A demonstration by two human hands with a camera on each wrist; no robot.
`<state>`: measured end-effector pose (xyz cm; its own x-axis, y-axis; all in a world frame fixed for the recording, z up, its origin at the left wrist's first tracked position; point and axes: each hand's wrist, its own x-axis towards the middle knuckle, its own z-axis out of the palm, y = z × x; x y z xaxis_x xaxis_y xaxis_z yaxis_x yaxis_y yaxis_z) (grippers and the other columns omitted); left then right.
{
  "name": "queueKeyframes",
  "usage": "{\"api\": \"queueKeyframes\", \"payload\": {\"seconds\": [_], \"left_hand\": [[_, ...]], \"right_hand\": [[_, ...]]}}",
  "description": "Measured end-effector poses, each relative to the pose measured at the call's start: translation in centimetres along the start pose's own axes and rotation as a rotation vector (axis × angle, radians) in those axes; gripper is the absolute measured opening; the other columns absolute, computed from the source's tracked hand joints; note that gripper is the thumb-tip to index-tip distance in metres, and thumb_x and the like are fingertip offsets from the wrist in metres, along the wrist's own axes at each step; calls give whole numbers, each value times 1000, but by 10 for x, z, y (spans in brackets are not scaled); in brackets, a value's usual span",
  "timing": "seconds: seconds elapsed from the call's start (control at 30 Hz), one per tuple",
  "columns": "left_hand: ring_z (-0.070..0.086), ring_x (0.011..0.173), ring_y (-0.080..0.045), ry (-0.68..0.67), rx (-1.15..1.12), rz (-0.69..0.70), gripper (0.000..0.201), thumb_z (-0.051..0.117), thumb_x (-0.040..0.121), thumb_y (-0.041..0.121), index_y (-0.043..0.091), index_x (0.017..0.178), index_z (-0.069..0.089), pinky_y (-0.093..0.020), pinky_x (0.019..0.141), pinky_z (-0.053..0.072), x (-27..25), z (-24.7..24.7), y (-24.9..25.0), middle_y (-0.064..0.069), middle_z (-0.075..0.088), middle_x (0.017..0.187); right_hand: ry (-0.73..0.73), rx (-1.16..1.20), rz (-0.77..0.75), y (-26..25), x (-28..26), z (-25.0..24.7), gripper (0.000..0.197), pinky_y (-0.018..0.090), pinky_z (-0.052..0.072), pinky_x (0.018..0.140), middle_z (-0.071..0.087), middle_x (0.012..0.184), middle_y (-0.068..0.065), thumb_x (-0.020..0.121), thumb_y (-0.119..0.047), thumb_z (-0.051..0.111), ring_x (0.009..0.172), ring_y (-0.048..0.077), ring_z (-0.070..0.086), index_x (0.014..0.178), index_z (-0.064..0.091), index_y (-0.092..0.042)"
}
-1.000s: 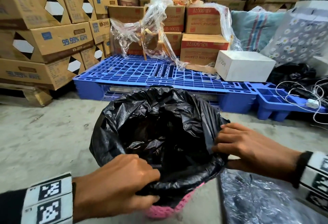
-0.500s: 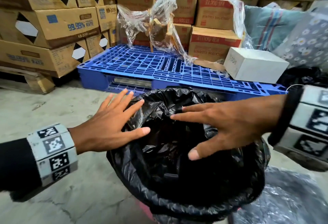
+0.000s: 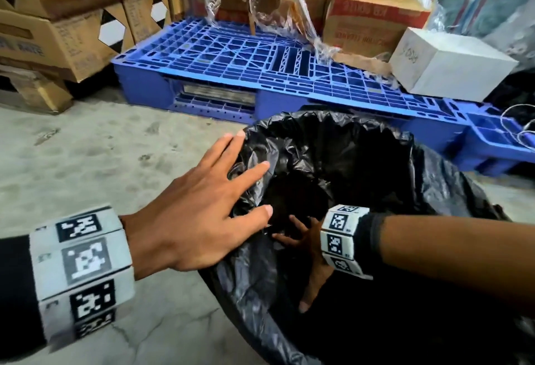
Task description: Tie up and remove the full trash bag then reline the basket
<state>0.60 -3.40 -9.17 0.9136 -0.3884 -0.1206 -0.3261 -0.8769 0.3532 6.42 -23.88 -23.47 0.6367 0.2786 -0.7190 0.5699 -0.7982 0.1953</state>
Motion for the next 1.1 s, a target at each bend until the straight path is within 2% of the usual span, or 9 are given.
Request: {"api": "queueKeyframes", "payload": {"seconds": [0.13, 0.23, 0.43, 0.5, 0.57, 0.63, 0.7, 0.93, 1.1], "left_hand": [[-38, 127, 10, 9, -60, 7, 77, 12, 68, 73, 50, 141, 6, -26, 108, 2, -1, -1, 1, 21, -35, 148], [-39, 125, 12, 10, -65, 8, 77, 12, 67, 72, 49, 141, 9, -24, 103, 6, -2, -2, 1, 23, -36, 147], [-41, 123, 14, -2, -71, -10, 78, 10, 66, 71, 50, 141, 9, -25, 103, 6, -1, 0, 3, 26, -38, 145], [-41, 123, 14, 12, -76, -6, 78, 9, 66, 71, 49, 141, 10, -24, 105, 7, -2, 0, 2, 26, -38, 145], [-39, 124, 14, 26, -84, -3, 79, 10, 66, 71, 48, 141, 13, -26, 107, 9, -1, -1, 1, 26, -35, 147], [-37, 125, 14, 34, -94, 0, 79, 12, 66, 71, 48, 141, 17, -26, 108, 9, -1, -1, 1, 25, -32, 148], [-35, 127, 14, 52, -110, 10, 78, 14, 66, 71, 47, 140, 21, -24, 106, 8, -1, 0, 1, 25, -29, 150], [-29, 131, 13, 115, -202, 28, 79, 15, 66, 70, 45, 141, 21, -23, 108, 5, 9, 10, 18, 24, -22, 152], [-24, 136, 6, 132, -214, 36, 79, 18, 65, 68, 45, 140, 22, -35, 116, 7, 27, 16, 35, 21, -17, 154]], "right_hand": [[62, 24, -70, -4, 28, 14, 95, 64, 3, 111, -39, 130, 3, 77, -64, 56, 141, 32, -9, 136, -17, -50], [36, 34, -82, -4, 32, 18, 111, 69, 0, 109, -41, 138, 7, 55, -88, 46, 140, 34, -15, 141, -13, -46], [-54, 101, -126, -4, 18, 11, 116, 73, -4, 105, -31, 154, 7, 61, -72, 66, 142, 40, -19, 144, -11, -43], [-82, -14, -137, -2, 13, -8, 113, 69, 3, 108, -17, 158, 7, 58, -79, 61, 144, 39, -4, 144, -4, -45], [-117, -153, -170, 5, 1, -42, 106, 63, 26, 109, 21, 158, 3, 53, -84, 57, 139, 36, 28, 142, 15, -46], [-208, -11, -212, 8, -17, -75, 82, 50, 43, 102, 57, 135, 5, 65, -70, 65, 121, 32, 53, 135, 43, -33], [-164, 143, -256, 18, -38, -98, 61, 41, 45, 102, 65, 123, 5, 74, -49, 72, 114, 27, 59, 126, 55, -22], [142, 27, 33, 100, -152, -97, 90, 47, 23, 116, 19, 158, 4, 74, -65, 57, 143, 25, 21, 147, 14, -35], [262, 109, 131, 147, -220, -15, 124, 44, -3, 120, -12, 159, 3, 36, -97, -7, 146, 19, -13, 145, -4, -40]]}}
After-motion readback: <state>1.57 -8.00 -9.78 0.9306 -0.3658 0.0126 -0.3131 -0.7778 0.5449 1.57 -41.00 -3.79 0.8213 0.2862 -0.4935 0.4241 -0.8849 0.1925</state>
